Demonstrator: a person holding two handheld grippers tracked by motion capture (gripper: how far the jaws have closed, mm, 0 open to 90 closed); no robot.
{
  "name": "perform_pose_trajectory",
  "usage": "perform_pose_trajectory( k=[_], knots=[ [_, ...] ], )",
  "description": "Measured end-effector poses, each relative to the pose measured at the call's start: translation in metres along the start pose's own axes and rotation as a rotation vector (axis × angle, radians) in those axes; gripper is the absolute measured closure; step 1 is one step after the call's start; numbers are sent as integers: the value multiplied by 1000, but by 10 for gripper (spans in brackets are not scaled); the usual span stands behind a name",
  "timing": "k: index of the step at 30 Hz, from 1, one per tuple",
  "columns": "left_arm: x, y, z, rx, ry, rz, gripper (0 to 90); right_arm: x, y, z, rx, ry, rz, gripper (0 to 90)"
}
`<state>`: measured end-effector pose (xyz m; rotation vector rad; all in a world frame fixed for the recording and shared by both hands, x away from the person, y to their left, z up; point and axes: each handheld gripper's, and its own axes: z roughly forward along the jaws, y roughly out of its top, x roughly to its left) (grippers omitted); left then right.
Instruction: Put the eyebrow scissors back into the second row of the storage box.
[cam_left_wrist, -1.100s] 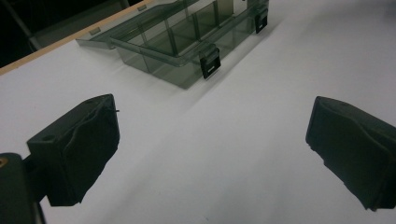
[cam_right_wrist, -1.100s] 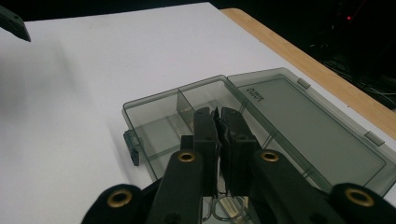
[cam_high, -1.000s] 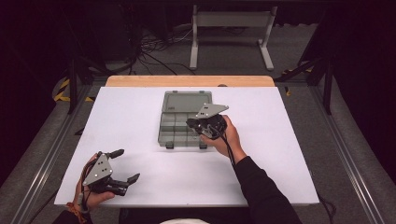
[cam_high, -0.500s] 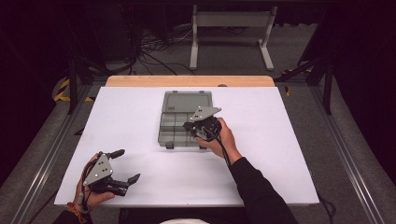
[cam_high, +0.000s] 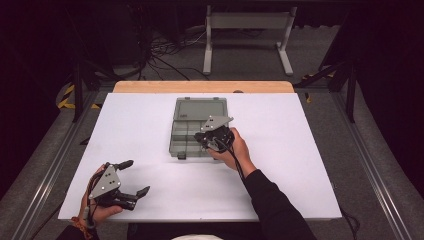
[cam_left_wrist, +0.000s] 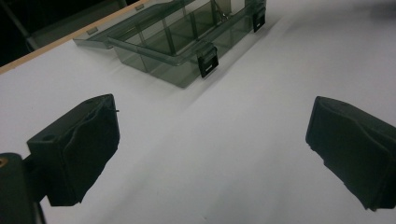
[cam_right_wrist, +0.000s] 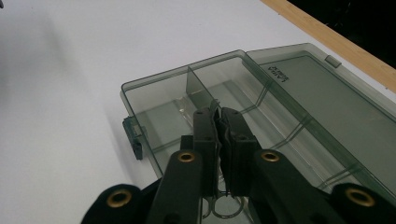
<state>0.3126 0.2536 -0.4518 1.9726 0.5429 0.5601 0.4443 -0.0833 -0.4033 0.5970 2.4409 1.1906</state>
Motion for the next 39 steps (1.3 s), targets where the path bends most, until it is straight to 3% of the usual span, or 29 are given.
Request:
perform_pose_trajectory(
  k=[13, 17, 23, 39],
  knots=[
    [0, 0, 1, 10, 1, 8, 38, 0, -4, 0, -10, 0, 24, 846],
    [0, 0, 1, 11, 0, 6, 38, -2, -3, -9, -48, -4, 40, 840],
    [0, 0, 1, 11, -5, 7, 36, 1, -1, -20, -85, -25, 25, 820],
    [-1, 0, 3, 20, -10, 10, 37, 4, -3, -36, -103, -78, 4, 666]
  ],
)
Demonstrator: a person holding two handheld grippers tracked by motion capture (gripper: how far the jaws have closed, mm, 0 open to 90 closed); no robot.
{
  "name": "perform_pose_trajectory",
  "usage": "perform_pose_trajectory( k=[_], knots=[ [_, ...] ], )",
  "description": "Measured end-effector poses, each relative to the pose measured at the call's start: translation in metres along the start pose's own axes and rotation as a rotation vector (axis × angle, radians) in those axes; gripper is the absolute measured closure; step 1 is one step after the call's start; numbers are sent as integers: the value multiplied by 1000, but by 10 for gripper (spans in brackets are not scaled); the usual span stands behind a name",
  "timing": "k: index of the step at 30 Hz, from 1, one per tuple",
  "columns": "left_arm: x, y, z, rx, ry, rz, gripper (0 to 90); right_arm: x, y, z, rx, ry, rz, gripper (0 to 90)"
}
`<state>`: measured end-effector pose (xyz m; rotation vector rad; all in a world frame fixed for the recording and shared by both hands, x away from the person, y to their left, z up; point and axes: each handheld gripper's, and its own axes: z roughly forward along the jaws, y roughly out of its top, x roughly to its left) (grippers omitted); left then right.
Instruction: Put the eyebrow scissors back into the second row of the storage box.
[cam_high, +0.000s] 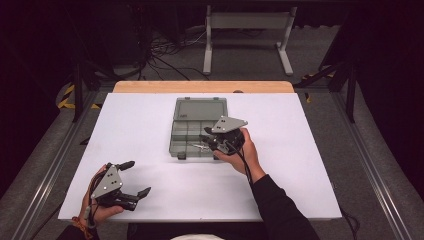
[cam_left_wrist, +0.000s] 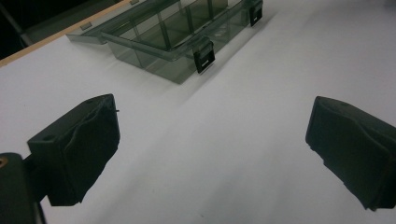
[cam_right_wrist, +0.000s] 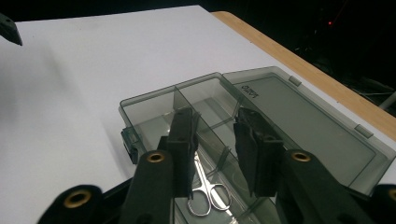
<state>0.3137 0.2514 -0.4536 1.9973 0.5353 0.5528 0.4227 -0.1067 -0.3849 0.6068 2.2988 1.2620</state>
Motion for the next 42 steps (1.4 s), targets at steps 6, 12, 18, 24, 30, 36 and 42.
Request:
perform_pose_trajectory(
  k=[6, 12, 18, 24, 30, 36, 42],
  knots=[
    [0, 0, 0, 1, -1, 0, 37, 0, -1, -5, -8, -28, 12, 518],
    [0, 0, 0, 3, -2, 0, 37, 0, -3, -7, 0, -51, 16, 376],
    [0, -1, 0, 6, -3, 0, 37, 0, -4, -7, -3, -76, 30, 217],
    [1, -1, -1, 9, -2, 0, 37, -1, -5, -5, 6, -129, 36, 115],
    [1, -1, -1, 10, -1, 1, 36, -1, -5, -4, 23, -164, 27, 81],
    [1, -1, -1, 8, 1, 0, 36, 0, -3, -8, 10, -180, 15, 84],
    [1, -1, -1, 11, 1, 2, 36, 2, -2, -12, 13, -190, -1, 84]
  ],
)
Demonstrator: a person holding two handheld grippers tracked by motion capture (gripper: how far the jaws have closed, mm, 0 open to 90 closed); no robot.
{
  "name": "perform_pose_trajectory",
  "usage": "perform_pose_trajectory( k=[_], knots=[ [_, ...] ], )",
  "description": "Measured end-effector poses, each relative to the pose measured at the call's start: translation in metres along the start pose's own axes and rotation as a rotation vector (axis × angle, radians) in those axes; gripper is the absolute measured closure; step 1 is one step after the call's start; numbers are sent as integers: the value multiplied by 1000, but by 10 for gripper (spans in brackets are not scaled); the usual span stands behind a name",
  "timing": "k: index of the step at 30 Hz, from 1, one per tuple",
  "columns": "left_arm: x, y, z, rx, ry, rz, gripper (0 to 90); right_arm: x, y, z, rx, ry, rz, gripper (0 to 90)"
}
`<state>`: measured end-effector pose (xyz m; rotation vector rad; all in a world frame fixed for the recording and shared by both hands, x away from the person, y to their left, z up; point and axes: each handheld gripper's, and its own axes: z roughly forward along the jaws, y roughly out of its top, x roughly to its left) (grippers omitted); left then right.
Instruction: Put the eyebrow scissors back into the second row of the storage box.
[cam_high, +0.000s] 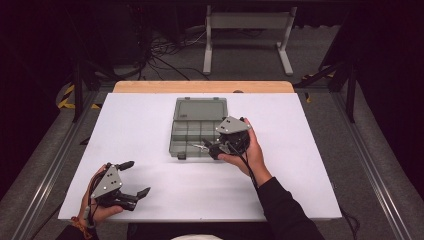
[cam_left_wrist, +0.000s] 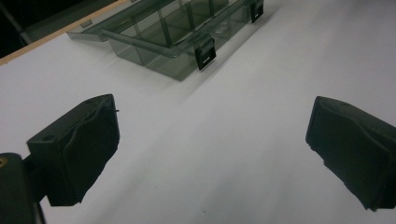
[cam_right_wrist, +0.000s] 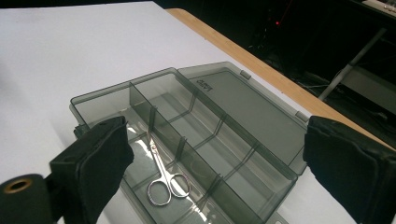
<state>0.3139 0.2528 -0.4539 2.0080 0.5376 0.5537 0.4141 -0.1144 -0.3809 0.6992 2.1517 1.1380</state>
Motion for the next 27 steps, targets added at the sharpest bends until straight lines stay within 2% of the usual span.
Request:
perform_pose_trajectory(
  k=[19, 23, 27],
  knots=[
    [-1, 0, 1, 6, -5, -1, 37, -6, 0, -19, -11, -15, -29, 81],
    [0, 0, 0, 7, 15, 9, 41, -7, 0, -24, -17, -12, -27, 82],
    [0, 0, -1, 2, 17, 3, 41, -6, -2, -26, -10, -14, -44, 81]
  ],
)
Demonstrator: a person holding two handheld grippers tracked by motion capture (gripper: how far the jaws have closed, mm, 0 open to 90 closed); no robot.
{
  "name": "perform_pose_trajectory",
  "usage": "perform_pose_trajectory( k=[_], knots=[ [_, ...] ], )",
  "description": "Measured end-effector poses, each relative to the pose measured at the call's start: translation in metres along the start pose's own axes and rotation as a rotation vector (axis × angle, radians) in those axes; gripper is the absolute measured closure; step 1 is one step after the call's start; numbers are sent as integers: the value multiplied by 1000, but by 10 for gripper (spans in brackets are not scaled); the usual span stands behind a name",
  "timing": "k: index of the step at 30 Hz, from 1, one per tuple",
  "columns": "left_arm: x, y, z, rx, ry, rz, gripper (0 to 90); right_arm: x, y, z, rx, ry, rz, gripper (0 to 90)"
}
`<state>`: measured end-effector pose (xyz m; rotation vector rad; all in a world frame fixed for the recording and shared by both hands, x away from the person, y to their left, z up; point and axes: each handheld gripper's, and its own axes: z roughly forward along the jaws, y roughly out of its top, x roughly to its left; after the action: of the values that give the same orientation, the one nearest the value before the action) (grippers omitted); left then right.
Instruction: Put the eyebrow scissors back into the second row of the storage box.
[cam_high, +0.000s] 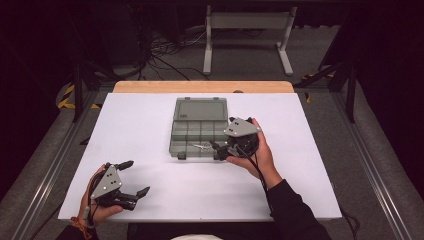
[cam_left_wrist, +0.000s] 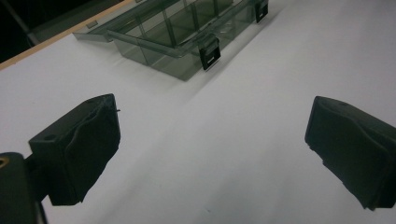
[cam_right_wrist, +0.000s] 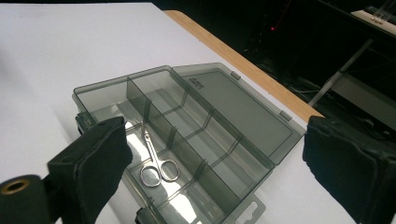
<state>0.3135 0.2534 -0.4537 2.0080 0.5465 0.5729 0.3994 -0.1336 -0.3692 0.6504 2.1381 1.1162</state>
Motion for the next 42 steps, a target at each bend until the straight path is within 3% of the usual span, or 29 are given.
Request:
perform_pose_trajectory(
  k=[31, 42],
  knots=[
    [0, 0, 0, 11, -4, 10, 39, -5, -19, -29, 13, -37, -34, 78],
    [0, 0, 0, 9, 1, 14, 38, -6, -27, -42, 9, -27, -28, 77]
  ],
)
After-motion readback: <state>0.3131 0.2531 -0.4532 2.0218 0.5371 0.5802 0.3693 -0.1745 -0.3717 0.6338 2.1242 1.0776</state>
